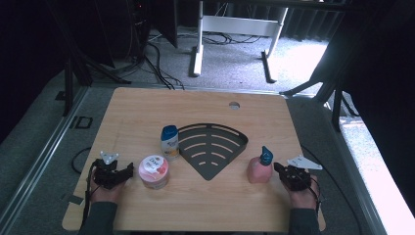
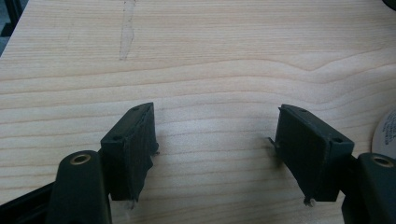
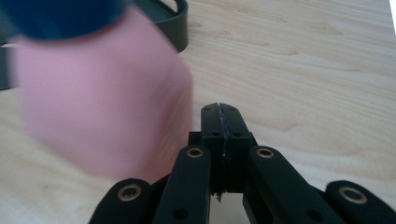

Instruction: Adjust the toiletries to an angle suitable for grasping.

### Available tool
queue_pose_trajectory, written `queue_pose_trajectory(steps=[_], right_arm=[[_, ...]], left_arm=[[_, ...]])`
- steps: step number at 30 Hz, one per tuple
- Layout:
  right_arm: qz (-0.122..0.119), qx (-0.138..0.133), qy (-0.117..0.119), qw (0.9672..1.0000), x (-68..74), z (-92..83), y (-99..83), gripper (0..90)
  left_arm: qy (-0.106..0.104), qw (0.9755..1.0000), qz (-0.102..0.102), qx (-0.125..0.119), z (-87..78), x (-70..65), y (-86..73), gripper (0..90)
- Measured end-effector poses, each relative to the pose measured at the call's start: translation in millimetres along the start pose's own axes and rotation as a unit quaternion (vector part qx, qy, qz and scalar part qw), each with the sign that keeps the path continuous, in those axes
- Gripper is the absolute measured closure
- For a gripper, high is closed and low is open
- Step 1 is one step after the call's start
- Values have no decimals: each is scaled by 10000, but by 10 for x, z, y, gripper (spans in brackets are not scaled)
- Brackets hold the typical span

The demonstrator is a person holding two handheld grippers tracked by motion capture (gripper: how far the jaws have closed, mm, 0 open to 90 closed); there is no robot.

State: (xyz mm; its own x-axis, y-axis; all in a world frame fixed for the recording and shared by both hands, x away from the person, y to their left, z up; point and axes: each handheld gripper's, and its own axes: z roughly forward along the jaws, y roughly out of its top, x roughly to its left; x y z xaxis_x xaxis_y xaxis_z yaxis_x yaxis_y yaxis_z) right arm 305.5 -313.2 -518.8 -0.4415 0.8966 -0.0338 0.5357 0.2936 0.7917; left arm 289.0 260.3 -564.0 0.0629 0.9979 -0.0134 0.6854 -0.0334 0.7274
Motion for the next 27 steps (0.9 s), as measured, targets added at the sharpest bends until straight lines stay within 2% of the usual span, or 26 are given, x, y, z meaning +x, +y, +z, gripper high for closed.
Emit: queue_pose_trajectory(steps=[2,6,7,11,17,23,27], right_arm=[[-38,6,34,10000,-31,57,33,900],[-201,9,327,9993,-23,155,78,900],[-250,22,315,9992,-14,170,83,900],[-268,-27,553,9981,-1,191,88,900],[-373,-83,917,9951,131,192,93,900],[-534,-146,1116,9922,292,133,102,900],[-631,-157,1314,9892,391,109,99,900]], left_arm=[[-1,10000,1,1,0,0,0,297],[-3,10000,4,3,0,1,0,297],[-3,10000,3,2,0,0,0,297],[-4,10000,4,2,0,0,1,297],[-4,10000,6,4,0,0,1,296],[-4,10000,7,3,1,1,1,296],[-4,10000,6,3,1,0,1,296]])
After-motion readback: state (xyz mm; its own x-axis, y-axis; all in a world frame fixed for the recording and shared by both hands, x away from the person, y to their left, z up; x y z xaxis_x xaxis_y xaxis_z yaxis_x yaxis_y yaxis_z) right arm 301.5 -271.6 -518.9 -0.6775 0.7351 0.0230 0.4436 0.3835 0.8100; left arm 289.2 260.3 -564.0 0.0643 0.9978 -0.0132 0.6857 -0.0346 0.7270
